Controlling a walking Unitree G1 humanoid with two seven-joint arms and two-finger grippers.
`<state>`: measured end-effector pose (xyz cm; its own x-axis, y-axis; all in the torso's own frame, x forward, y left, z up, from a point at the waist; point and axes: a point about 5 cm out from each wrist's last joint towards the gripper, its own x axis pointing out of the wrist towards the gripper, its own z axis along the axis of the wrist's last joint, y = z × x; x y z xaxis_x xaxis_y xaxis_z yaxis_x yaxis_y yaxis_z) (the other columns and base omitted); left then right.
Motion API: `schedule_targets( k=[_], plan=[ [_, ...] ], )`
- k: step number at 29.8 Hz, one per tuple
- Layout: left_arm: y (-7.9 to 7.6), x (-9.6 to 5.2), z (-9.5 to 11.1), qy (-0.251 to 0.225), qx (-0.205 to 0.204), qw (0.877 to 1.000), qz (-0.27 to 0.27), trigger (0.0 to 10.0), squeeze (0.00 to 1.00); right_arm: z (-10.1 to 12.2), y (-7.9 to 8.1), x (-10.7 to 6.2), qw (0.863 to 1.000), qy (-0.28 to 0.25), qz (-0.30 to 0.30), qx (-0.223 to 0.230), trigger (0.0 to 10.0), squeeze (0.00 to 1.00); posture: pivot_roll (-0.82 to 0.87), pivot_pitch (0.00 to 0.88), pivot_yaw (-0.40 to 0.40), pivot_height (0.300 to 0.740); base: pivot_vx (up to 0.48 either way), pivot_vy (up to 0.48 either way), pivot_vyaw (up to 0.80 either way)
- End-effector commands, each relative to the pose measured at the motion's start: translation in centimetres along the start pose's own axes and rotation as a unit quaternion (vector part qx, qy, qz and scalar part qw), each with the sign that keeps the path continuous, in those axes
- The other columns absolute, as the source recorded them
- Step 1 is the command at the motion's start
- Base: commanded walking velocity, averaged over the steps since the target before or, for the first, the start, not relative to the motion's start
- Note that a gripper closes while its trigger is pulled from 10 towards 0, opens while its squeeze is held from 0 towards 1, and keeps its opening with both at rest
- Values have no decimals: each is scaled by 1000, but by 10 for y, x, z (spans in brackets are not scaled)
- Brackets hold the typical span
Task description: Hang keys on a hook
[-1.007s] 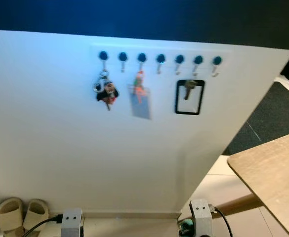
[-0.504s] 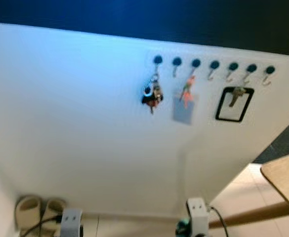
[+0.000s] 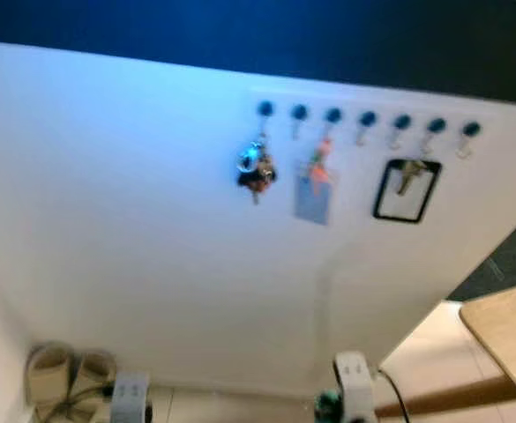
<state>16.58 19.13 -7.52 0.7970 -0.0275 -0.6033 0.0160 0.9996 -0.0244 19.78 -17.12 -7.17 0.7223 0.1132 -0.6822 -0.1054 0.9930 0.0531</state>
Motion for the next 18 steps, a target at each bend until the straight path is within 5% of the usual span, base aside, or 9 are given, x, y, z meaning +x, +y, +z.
schedule_targets(
  k=[1,18],
  plan=[
    [-1,-1,-1,-2,4,1000,-4,10000,0,-5,1,-1,1000,7,-2,8,10000,0,75,32,-65,740,0,0,0],
    [0,-1,1,-9,4,1000,-5,10000,0,11,2,2,999,-34,6,8,10000,0,69,20,-62,740,0,0,0]
  ],
)
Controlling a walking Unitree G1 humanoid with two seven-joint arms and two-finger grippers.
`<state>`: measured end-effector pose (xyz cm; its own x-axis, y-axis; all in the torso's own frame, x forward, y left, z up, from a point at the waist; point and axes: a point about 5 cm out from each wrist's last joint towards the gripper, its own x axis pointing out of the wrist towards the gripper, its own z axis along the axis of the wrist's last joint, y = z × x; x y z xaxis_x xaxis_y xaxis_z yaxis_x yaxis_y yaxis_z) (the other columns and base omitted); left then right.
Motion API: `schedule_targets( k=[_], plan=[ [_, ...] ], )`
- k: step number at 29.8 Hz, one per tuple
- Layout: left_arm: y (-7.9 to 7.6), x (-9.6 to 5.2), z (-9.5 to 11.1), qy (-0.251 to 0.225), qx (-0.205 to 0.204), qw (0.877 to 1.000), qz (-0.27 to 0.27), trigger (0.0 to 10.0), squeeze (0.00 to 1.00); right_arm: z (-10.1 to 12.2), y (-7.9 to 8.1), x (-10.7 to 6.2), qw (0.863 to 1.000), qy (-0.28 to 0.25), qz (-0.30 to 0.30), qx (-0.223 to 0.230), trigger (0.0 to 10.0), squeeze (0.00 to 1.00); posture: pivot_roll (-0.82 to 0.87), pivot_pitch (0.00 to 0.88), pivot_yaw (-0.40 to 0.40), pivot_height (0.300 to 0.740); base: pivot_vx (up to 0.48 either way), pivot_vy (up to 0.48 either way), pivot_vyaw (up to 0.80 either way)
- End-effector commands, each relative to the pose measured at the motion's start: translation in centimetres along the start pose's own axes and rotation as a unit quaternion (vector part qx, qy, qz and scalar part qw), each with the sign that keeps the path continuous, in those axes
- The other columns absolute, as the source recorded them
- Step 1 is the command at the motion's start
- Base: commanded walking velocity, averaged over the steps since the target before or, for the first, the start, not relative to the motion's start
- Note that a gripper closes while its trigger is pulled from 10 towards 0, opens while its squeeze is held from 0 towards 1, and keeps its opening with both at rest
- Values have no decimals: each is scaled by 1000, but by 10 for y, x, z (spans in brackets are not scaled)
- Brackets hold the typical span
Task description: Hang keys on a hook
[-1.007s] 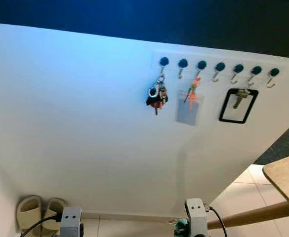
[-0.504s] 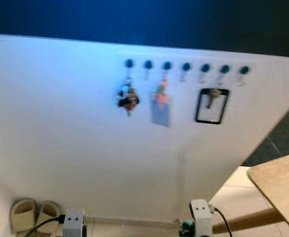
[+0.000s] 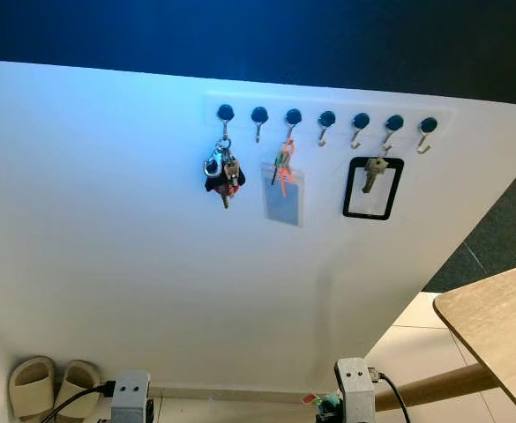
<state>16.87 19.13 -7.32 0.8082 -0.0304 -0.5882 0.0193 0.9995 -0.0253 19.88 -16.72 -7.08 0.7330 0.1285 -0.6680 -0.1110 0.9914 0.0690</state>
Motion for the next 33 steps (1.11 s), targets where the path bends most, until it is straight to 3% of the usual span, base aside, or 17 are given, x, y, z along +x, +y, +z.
schedule_targets(
  k=[1,7,9,11,12,13,15,18,20,22,24,27,33],
  plan=[
    [0,-2,-2,-2,4,1000,-5,10000,0,12,-1,2,999,-32,0,1,10000,0,69,20,-62,740,0,0,0],
    [-2,1,12,-47,11,999,-26,10000,0,38,-1,3,992,-119,3,-45,10000,0,66,16,-62,740,0,0,0],
    [-2,1,25,-95,12,995,-38,10000,0,58,-4,-2,978,-196,-12,-67,10000,0,65,18,-60,740,0,0,0],
    [-3,0,48,-164,18,985,-57,10000,0,81,-9,-12,955,-288,-37,-66,10000,0,60,21,-59,740,0,0,0],
    [-3,0,48,-164,18,985,-57,10000,0,81,-9,-12,955,-288,-37,-66,10000,0,60,21,-59,740,0,0,0],
    [-5,-2,56,-186,26,980,-68,10000,0,89,-11,-16,945,-316,-46,-65,10000,0,60,22,-59,740,0,0,0],
    [-19,-8,72,-227,81,962,-131,10000,0,108,-11,-28,919,-384,-53,-67,10000,0,59,28,-56,740,0,0,0],
    [-40,-15,85,-254,133,933,-219,10000,0,128,-6,-42,890,-447,-53,-75,10000,0,56,32,-52,740,0,0,0],
    [-49,-18,98,-273,140,919,-248,10000,0,141,-3,-51,872,-480,-56,-74,10000,0,54,37,-48,740,0,0,0],
    [-50,-19,102,-280,141,915,-255,10000,0,145,-2,-53,866,-491,-57,-73,10000,0,54,38,-47,740,0,0,0],
    [-54,-23,114,-295,145,905,-270,10000,0,156,1,-60,852,-514,-60,-72,10000,0,54,42,-45,740,0,0,0],
    [-63,-32,134,-316,164,883,-305,10000,0,182,10,-77,821,-564,-53,-72,10000,0,53,50,-40,740,0,0,0],
    [-69,-42,158,-339,175,864,-328,10000,0,216,26,-98,784,-616,-27,-67,10000,0,55,59,-38,740,0,0,0]
  ],
)
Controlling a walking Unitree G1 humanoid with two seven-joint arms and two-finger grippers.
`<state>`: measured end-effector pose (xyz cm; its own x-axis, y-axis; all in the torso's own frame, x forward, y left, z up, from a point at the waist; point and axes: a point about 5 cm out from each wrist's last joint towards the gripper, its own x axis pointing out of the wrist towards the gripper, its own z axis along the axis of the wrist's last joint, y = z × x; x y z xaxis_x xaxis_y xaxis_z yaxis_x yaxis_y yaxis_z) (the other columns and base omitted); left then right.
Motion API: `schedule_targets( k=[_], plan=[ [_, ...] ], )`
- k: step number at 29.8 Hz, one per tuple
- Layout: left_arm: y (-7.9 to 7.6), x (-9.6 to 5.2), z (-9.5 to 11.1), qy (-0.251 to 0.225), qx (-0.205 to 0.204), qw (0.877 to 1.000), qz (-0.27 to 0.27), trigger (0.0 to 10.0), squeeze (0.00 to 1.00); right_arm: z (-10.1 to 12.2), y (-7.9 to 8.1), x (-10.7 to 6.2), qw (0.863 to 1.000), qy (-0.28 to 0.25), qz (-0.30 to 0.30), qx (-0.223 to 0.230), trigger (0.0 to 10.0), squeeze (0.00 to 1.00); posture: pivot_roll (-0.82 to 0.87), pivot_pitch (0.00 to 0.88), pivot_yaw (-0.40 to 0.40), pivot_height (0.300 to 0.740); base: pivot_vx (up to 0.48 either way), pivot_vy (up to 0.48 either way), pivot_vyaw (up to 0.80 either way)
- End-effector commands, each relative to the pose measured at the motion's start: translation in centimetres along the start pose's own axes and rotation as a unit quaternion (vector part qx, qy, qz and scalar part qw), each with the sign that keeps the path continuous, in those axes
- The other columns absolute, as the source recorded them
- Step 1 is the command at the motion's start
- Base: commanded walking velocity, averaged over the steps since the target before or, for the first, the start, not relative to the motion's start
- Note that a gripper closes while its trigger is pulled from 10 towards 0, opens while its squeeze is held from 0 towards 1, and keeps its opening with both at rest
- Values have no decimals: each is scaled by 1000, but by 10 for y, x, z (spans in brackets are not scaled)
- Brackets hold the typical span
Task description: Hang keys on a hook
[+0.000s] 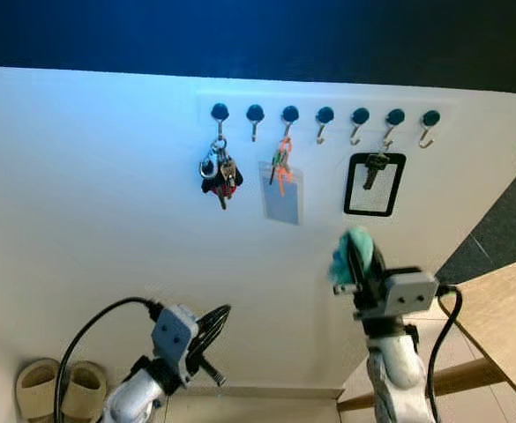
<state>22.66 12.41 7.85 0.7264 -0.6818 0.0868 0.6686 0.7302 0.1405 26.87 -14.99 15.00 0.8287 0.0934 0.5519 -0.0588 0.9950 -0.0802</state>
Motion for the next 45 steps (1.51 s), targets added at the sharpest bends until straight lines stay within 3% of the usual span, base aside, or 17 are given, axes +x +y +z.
schedule_targets(
  k=[1,5,11,21,25,31,35,39,45],
  plan=[
    [0,-1,3,6,0,1000,-12,10000,0,5,1,4,1000,-6,0,7,10000,0,55,59,-38,740,0,0,0],
    [2,7,17,-17,7,1000,-22,10000,0,23,11,24,998,-42,22,31,10000,0,57,56,-41,740,0,0,0],
    [0,9,22,-18,7,999,-30,10000,0,33,16,33,997,-57,32,36,10000,0,59,55,-44,740,0,0,0],
    [-7,11,32,-11,-9,999,-46,10000,0,60,25,58,993,-62,53,87,10000,0,60,56,-47,740,0,0,0],
    [-5,21,54,-60,-6,998,-35,10000,0,73,28,72,991,-76,62,89,10000,0,60,55,-50,740,0,0,0],
    [-5,28,69,-93,-6,995,-38,10000,0,77,28,75,991,-83,63,90,10000,0,59,56,-52,740,0,0,0],
    [-7,38,101,-145,-6,988,-51,10000,0,82,28,76,990,-77,64,97,10000,0,58,58,-53,740,0,0,0],
    [-8,44,115,-165,-1,985,-60,10000,0,84,27,78,990,-72,61,103,10000,0,57,57,-51,740,0,0,0],
    [-7,46,120,-168,0,984,-63,10000,0,82,27,81,991,-58,55,111,10000,0,55,56,-51,740,0,0,0]
  ],
)
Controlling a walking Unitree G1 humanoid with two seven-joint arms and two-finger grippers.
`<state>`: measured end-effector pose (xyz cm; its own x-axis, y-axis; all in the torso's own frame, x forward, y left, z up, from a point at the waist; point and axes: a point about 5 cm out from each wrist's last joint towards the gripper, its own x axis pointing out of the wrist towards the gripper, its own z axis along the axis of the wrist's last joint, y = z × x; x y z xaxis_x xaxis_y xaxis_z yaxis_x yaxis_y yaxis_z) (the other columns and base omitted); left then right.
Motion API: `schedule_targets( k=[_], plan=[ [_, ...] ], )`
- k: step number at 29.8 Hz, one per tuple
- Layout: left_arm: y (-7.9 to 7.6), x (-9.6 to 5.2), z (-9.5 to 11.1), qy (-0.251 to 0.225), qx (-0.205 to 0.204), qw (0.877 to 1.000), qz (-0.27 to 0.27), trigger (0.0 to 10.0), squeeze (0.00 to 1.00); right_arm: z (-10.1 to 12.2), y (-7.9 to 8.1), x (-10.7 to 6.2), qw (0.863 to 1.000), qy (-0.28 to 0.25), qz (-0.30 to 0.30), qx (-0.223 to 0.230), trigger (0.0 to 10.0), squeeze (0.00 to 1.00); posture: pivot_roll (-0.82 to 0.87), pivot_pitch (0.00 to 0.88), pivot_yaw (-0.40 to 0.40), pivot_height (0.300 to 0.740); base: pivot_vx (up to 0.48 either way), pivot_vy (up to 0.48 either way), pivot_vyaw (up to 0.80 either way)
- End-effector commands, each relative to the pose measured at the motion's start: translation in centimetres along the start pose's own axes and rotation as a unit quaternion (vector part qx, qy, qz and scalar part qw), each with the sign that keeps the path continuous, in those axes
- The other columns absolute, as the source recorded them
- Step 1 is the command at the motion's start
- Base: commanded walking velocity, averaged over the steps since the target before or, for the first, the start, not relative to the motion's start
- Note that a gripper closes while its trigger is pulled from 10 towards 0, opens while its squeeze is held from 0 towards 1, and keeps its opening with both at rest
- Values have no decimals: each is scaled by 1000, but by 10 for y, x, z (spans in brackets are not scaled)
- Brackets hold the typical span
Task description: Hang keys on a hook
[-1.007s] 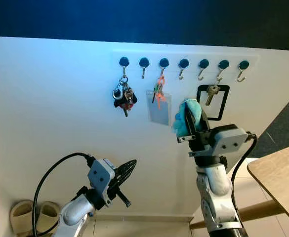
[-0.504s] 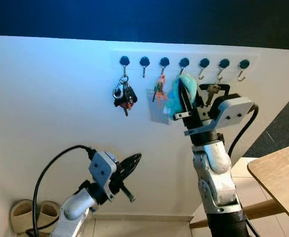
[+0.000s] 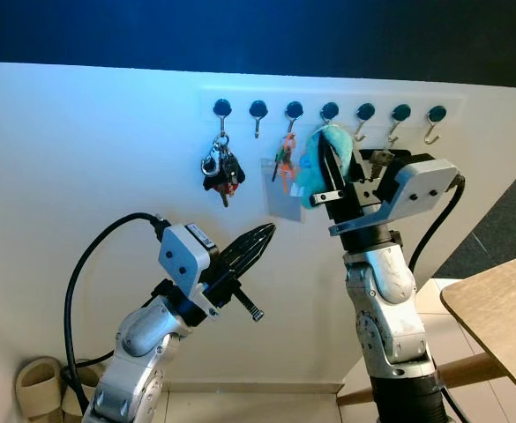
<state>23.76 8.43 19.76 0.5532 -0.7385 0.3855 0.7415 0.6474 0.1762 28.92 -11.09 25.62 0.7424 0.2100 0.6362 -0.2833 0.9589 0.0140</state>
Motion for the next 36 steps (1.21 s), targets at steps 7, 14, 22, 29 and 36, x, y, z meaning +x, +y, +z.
schedule_targets(
  k=[7,14,22,29,36],
  plan=[
    [-2,3,4,3,-8,1000,-5,10000,0,0,0,5,1000,21,2,13,10000,0,56,59,-54,740,0,0,0],
    [-2,4,7,3,-7,1000,-5,10000,0,-3,9,6,998,45,39,19,10000,0,56,59,-56,740,0,0,0],
    [-2,5,9,4,-5,1000,-8,10000,0,-2,11,6,997,51,46,22,10000,0,55,61,-57,740,0,0,0],
    [-2,5,9,7,-5,1000,-10,10000,0,-3,11,9,996,64,51,25,10000,0,55,56,-57,740,0,0,0],
    [-3,6,9,8,-4,1000,-13,10000,0,-8,11,4,995,78,58,24,10000,0,55,52,-59,740,0,0,0]
  ],
)
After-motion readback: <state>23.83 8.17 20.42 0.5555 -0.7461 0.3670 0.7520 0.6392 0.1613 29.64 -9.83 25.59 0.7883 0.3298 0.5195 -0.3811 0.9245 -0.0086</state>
